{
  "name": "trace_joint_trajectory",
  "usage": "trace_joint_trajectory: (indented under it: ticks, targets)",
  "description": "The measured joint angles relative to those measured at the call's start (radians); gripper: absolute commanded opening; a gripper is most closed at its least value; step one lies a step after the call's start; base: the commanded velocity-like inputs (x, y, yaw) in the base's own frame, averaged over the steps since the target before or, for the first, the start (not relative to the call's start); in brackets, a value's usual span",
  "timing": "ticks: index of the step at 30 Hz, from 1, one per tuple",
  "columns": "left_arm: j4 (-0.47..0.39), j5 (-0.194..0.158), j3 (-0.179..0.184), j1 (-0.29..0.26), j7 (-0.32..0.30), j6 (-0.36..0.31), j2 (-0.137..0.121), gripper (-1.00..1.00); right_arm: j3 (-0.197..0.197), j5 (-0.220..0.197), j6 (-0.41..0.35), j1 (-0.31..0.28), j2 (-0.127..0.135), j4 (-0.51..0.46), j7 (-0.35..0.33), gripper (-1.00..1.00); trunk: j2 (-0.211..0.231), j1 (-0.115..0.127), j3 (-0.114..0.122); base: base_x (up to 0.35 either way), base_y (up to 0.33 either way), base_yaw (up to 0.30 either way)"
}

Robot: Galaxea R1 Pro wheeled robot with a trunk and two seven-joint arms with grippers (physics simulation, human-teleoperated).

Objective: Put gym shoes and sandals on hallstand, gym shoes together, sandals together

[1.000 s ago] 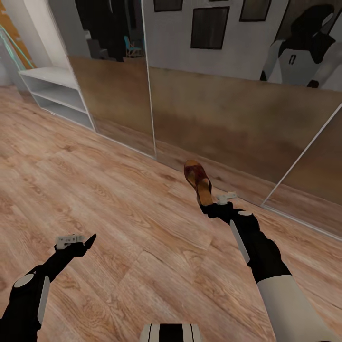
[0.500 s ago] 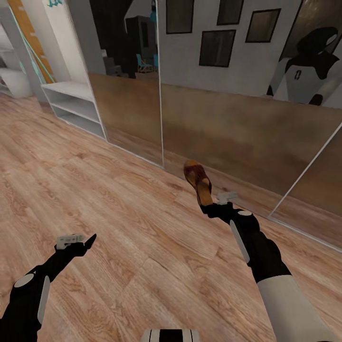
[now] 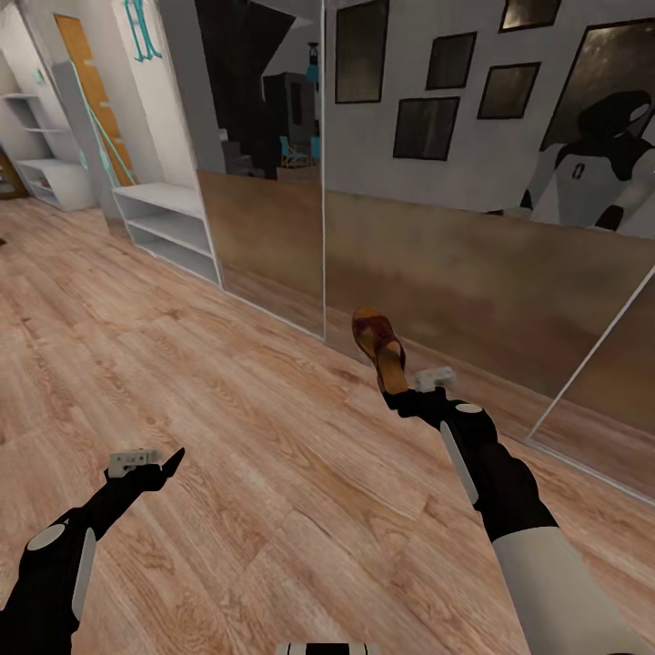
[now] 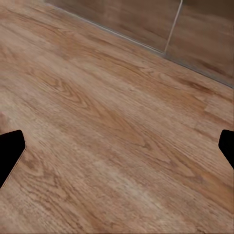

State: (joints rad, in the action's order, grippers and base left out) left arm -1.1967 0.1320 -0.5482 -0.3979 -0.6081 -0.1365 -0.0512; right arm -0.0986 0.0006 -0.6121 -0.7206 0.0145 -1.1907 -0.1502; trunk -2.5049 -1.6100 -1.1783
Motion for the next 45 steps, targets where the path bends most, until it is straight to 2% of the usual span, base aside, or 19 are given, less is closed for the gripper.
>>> trace_joint_trajectory:
  ticks: [15,23,29,45]
  targets:
    - [0.0,0.0,0.0,0.0,0.0,0.0,0.0,1.0,0.0,-0.001,0.0,0.0,0.0,0.0,0.0,-1.0,0.004,0.007,0.082,0.0,0.0,0.091]
    - [0.0,0.0,0.0,0.0,0.0,0.0,0.0,1.0,0.0,-0.001,0.0,0.0,0.0,0.0,0.0,-1.0,0.004,0.007,0.094,0.0,0.0,0.086]
    - [0.0,0.0,0.0,0.0,0.0,0.0,0.0,1.0,0.0,-0.001,0.0,0.0,0.0,0.0,0.0,-1.0,0.005,0.009,0.127,0.0,0.0,0.086]
    - [0.001,-0.002,-0.002,0.0,0.0,0.001,0.001,1.0,0.0,0.0,0.001,0.0,0.0,0.015,0.001,-1.0,0.005,0.009,0.152,0.005,0.0,0.085]
